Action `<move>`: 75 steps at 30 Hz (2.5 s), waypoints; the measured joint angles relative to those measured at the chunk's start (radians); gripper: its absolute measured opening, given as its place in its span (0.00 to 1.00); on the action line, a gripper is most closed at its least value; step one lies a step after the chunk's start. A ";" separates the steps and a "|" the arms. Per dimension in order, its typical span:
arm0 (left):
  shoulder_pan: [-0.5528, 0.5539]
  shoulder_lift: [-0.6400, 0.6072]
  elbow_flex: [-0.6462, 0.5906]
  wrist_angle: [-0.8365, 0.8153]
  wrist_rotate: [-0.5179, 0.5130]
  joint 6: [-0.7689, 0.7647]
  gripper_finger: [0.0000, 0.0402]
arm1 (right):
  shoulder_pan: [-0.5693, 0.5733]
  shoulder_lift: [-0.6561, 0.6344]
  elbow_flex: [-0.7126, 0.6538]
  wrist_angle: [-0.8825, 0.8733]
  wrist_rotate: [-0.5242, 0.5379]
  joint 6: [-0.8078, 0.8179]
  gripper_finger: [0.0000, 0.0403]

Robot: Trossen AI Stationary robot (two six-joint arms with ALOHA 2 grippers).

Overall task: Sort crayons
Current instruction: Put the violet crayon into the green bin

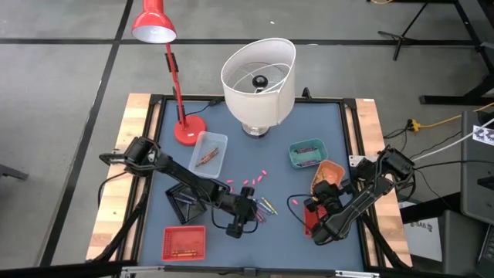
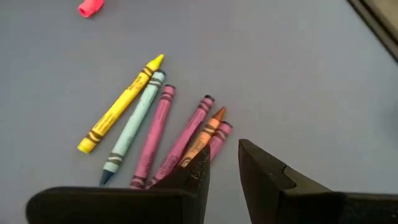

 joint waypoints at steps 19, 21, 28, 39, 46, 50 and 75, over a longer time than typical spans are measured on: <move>0.022 0.032 0.001 -0.047 -0.050 0.002 0.17 | 0.000 -0.001 0.000 0.026 0.000 0.000 0.28; 0.021 0.032 0.002 -0.067 -0.049 0.002 0.17 | 0.000 -0.001 0.000 0.026 0.000 -0.001 0.28; 0.021 0.032 0.001 -0.117 -0.046 0.000 0.17 | 0.000 -0.001 0.000 0.027 0.000 -0.001 0.28; 0.021 0.032 0.002 -0.143 -0.047 -0.001 0.17 | 0.000 -0.001 0.000 0.027 0.000 -0.001 0.28; 0.021 0.032 0.002 -0.147 -0.047 -0.019 0.15 | 0.000 -0.002 0.011 0.007 0.000 -0.001 0.28; 0.021 0.040 0.002 -0.148 -0.044 -0.034 0.09 | 0.000 -0.003 0.062 -0.054 0.000 -0.019 0.28; 0.026 0.065 -0.002 0.148 -0.050 -0.087 0.01 | 0.000 -0.010 0.354 -0.061 0.239 -0.693 0.28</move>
